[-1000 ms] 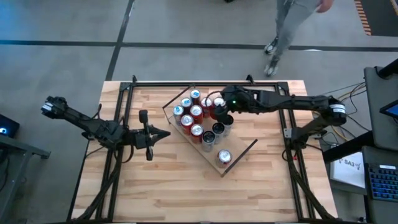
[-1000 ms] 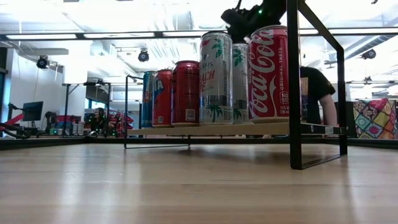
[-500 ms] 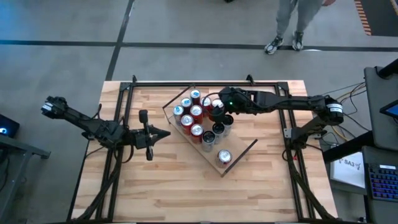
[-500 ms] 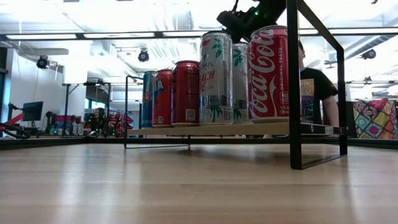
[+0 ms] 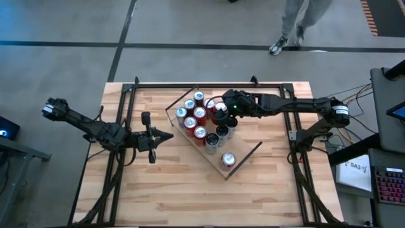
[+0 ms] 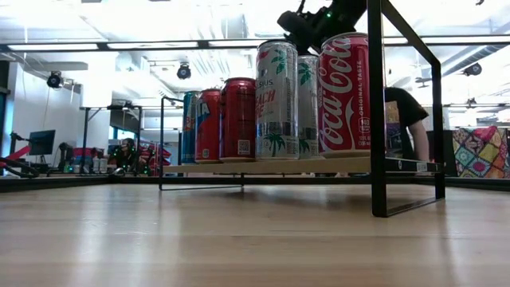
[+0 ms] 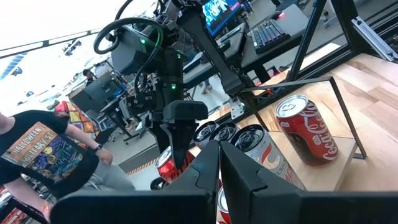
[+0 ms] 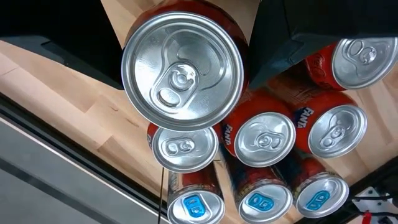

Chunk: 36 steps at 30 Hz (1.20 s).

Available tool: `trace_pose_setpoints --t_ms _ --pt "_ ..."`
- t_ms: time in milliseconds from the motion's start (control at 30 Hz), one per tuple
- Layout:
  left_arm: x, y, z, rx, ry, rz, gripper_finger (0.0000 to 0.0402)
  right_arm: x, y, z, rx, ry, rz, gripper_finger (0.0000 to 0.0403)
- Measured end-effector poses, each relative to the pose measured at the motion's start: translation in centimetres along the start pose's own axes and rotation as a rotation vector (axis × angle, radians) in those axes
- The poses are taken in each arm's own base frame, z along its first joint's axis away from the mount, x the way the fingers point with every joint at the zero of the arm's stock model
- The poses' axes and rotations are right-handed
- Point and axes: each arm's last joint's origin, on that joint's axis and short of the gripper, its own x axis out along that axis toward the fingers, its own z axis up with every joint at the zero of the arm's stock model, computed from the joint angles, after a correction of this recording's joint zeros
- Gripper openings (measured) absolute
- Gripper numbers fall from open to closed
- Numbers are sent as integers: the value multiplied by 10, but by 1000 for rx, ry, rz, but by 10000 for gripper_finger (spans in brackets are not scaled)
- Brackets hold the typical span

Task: Place canned beverage on shelf
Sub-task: Put the red soda can on the shelf aligned with the red soda can on the shelf

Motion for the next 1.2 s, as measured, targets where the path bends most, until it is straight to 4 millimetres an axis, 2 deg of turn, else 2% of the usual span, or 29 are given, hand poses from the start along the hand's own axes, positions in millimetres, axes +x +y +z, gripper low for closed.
trace_pose_setpoints --t_ms 400,867,1200 --pt "0 0 0 0 1 0 0 -3 11 -5 -9 -5 24 290" --pt "0 0 0 0 1 1 0 17 19 -14 -22 47 2 290" --pt "0 0 0 0 1 1 0 20 19 -15 -26 53 -2 290"
